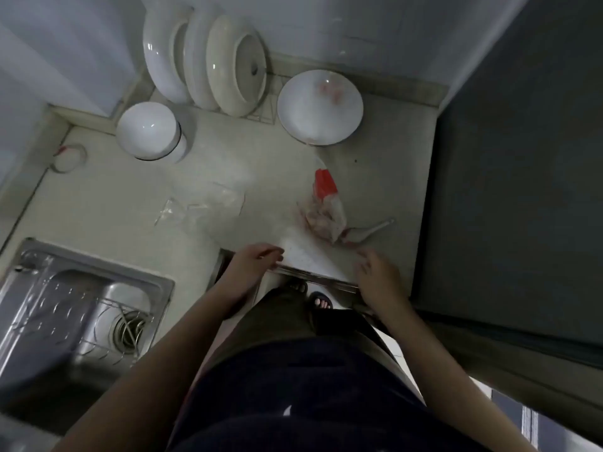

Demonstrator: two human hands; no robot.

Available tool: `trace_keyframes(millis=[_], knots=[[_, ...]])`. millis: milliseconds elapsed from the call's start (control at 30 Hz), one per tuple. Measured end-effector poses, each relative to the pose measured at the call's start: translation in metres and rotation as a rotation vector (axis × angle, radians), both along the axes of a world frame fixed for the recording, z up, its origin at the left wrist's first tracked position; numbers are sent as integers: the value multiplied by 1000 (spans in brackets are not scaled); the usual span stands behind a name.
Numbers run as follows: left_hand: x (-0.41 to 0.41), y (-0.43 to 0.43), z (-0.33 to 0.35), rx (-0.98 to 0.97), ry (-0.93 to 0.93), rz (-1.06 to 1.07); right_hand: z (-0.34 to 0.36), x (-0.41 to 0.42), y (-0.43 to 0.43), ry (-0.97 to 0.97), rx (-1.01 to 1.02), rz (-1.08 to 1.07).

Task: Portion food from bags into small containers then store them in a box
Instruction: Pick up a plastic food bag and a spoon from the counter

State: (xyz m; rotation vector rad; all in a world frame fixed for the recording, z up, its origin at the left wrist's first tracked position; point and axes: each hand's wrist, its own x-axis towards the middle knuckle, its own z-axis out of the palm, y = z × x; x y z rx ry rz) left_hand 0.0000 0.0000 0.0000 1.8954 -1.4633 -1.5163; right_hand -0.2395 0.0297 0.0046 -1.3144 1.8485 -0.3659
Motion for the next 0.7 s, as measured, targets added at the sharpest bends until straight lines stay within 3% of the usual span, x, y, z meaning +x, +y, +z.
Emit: trace_keyframes(millis=[133,267,367,567,700], knots=[[-1,-23,4,-18,-80,-63,-7,-10,-48,412,-97,159],[10,-33,0,-63,-159,-100,-21,-13,-73,618,-2,363],[19,-40,-7,-139,-215,-172,-30,-12,-84,751,86,400],[19,-57,-27,-235,-397,-444,-40,-13,-81,860,214,376],[9,-67,-39,-207,-522,-564,-48,-14,-72,553,306,224]])
